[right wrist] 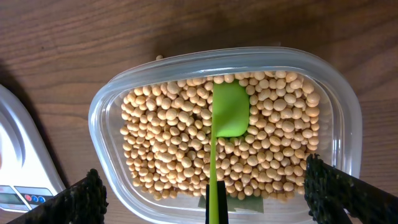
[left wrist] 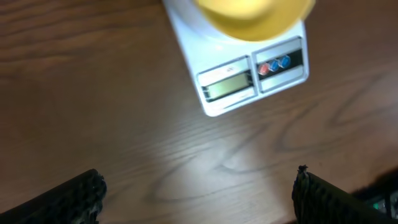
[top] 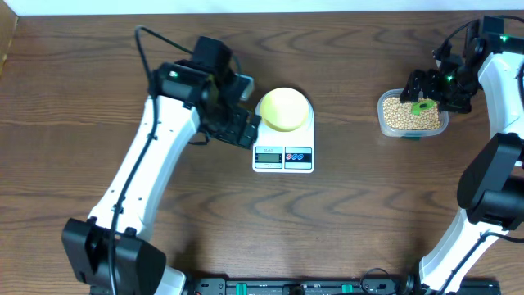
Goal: Scoop item into bowl and weigh 50g on scale
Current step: 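Lift the left gripper away from the scale toward the upper left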
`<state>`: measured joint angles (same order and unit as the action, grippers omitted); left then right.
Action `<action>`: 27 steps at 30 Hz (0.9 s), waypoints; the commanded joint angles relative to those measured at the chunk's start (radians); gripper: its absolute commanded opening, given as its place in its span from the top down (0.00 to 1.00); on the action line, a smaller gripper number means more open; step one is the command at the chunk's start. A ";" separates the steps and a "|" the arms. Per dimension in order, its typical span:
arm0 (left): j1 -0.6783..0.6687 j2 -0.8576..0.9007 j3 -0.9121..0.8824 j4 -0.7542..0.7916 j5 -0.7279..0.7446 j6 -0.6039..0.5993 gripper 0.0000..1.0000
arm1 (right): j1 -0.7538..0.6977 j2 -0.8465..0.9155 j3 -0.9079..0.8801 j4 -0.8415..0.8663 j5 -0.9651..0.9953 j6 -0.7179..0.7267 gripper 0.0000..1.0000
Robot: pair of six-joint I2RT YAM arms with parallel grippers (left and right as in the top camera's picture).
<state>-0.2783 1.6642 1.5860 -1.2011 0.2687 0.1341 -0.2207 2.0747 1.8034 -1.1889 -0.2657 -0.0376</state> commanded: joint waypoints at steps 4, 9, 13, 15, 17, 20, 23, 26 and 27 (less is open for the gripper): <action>0.142 -0.005 0.002 0.074 0.008 0.000 0.02 | 0.000 0.005 0.016 0.000 -0.003 -0.005 0.01; 0.244 -0.005 0.002 0.160 -0.017 0.003 0.02 | 0.000 0.005 0.016 0.000 -0.003 -0.005 0.01; 0.288 -0.005 0.002 0.202 -0.081 0.003 0.02 | 0.000 0.005 0.017 0.000 -0.003 -0.005 0.01; 0.309 -0.005 0.002 0.224 -0.114 0.003 0.02 | 0.000 0.005 0.016 0.000 -0.003 -0.005 0.01; 0.327 -0.005 0.002 0.240 -0.133 0.003 0.02 | 0.000 0.005 0.017 0.000 -0.003 -0.005 0.01; 0.353 -0.005 0.002 0.257 -0.135 0.003 0.02 | 0.000 0.005 0.017 0.000 -0.003 -0.005 0.01; 0.375 -0.005 0.002 0.271 -0.135 0.003 0.02 | 0.000 0.005 0.016 0.000 -0.003 -0.005 0.01; 0.398 -0.005 0.002 0.280 -0.135 0.003 0.02 | 0.000 0.005 0.016 0.000 -0.003 -0.005 0.01; 0.405 -0.005 0.002 0.280 -0.135 0.003 0.02 | 0.000 0.005 0.016 0.000 -0.003 -0.005 0.01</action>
<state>0.1078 1.6642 1.5860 -0.9241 0.1501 0.1341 -0.2207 2.0747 1.8034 -1.1889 -0.2657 -0.0376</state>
